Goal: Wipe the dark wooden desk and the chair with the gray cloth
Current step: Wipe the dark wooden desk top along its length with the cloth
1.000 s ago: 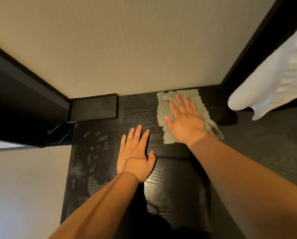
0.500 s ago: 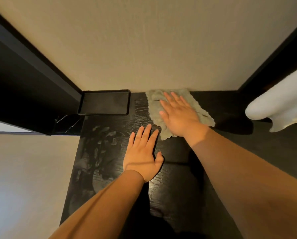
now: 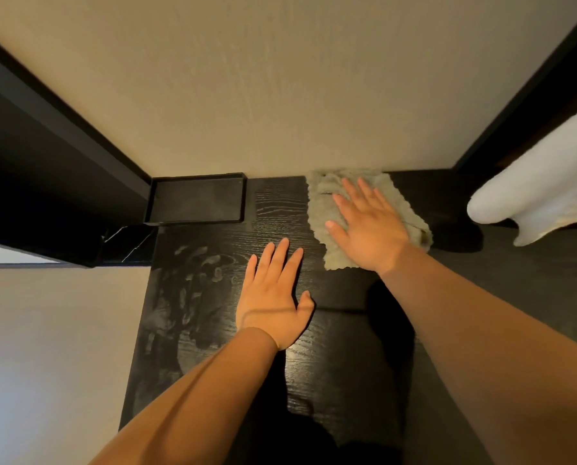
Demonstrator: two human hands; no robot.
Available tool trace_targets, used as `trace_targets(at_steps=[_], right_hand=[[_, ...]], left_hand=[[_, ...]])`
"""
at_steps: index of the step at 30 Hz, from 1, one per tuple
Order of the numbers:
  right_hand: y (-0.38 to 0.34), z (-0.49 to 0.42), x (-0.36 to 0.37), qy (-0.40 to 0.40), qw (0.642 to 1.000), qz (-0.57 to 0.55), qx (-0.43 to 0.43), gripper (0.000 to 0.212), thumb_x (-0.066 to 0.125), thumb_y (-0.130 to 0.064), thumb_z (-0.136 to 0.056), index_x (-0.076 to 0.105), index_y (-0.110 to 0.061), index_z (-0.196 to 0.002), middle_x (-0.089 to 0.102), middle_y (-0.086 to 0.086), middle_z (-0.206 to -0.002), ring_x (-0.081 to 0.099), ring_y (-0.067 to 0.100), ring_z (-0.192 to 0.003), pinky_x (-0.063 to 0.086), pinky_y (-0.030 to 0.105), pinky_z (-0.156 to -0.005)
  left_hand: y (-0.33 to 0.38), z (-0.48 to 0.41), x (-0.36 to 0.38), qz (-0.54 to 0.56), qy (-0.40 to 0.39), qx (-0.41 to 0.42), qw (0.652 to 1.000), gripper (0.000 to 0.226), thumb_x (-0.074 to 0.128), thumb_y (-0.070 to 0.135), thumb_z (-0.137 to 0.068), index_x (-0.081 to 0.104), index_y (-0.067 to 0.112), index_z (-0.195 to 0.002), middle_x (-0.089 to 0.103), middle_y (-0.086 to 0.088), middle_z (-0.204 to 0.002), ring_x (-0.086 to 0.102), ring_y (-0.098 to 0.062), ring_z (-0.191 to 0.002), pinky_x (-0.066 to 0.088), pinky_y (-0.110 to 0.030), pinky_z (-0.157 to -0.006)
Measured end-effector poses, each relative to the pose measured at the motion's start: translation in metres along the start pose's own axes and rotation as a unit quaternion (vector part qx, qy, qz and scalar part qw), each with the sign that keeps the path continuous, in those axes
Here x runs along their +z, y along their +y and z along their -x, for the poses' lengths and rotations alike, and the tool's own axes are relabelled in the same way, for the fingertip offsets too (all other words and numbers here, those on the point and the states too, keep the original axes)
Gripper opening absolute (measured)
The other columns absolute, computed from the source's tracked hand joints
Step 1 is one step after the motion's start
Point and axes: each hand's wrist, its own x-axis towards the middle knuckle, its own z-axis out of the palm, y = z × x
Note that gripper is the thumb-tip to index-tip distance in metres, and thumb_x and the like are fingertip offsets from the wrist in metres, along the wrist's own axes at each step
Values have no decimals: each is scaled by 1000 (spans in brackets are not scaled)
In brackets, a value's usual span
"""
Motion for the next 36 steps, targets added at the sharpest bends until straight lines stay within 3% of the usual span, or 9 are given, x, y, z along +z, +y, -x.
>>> trace_targets(at_steps=[6, 13, 18, 20, 24, 27, 30, 33, 36], right_hand=[[58, 13, -8, 5, 982, 7, 189, 79, 12, -66, -102, 8, -24, -168, -11, 2, -176, -12, 26, -161, -6, 44, -130], [35, 30, -2, -24, 997, -4, 78, 79, 8, -72, -101, 0, -30, -168, -22, -4, -173, -24, 21, -158, -11, 43, -129], [80, 32, -8, -6, 974, -13, 226, 81, 10, -70, -101, 1, -26, -168, -19, -2, -174, -18, 22, -160, -3, 45, -131], [66, 35, -5, -1, 973, -6, 233, 81, 9, -68, -102, 0, -22, -168, -16, 5, -175, -15, 28, -161, -3, 48, -130], [16, 55, 11, 0, 996, -19, 88, 78, 12, -68, -103, 7, -23, -168, -13, 8, -175, -15, 30, -161, -3, 49, -130], [35, 58, 10, -14, 999, -12, 47, 82, 10, -74, -101, 9, -27, -168, -17, 0, -175, -20, 24, -160, -5, 47, -130], [75, 59, -8, -16, 988, -32, 148, 82, 13, -73, -101, 0, -28, -168, -20, -4, -174, -14, 25, -161, 5, 47, -130], [86, 62, -18, -21, 956, -67, 285, 78, 13, -66, -104, -7, -25, -167, -8, 5, -176, 10, 37, -160, 19, 51, -128], [56, 76, -4, 19, 967, -37, 253, 79, 13, -62, -105, 3, -15, -168, -3, 16, -175, 4, 37, -160, 6, 50, -131]], left_hand=[[0, -2, 1, 10, 13, 1, 1000, 81, 33, 57, -92, 11, 34, -167, -5, 5, -176, -8, -20, -162, -3, -47, -131], [-1, -2, 1, 2, 23, 0, 1000, 84, 32, 60, -90, 13, 34, -167, -2, 5, -177, -5, -20, -162, 0, -47, -131], [1, -2, 2, 7, 33, 2, 999, 84, 34, 61, -89, 19, 33, -167, 5, 3, -177, 0, -21, -163, 3, -48, -131], [1, -3, 2, 7, 33, -1, 999, 84, 34, 60, -89, 19, 33, -167, 4, 4, -177, 0, -21, -163, 3, -48, -132], [2, -1, 0, 8, 31, 1, 999, 82, 34, 58, -90, 19, 33, -167, 3, 4, -177, -2, -20, -163, 1, -47, -132], [1, 1, -1, 12, 35, 7, 999, 80, 34, 57, -93, 18, 32, -167, 2, 4, -177, -4, -20, -163, 0, -46, -132], [0, 0, 0, 8, 39, 12, 999, 80, 33, 57, -94, 18, 31, -167, 3, 2, -177, -3, -21, -163, 2, -47, -132], [1, -1, 1, 3, 40, 11, 999, 80, 33, 58, -93, 19, 30, -167, 5, 1, -177, -1, -23, -163, 3, -49, -132], [2, 1, 1, 3, 40, 12, 999, 81, 34, 58, -93, 21, 29, -167, 7, 0, -177, 1, -24, -163, 5, -49, -131]])
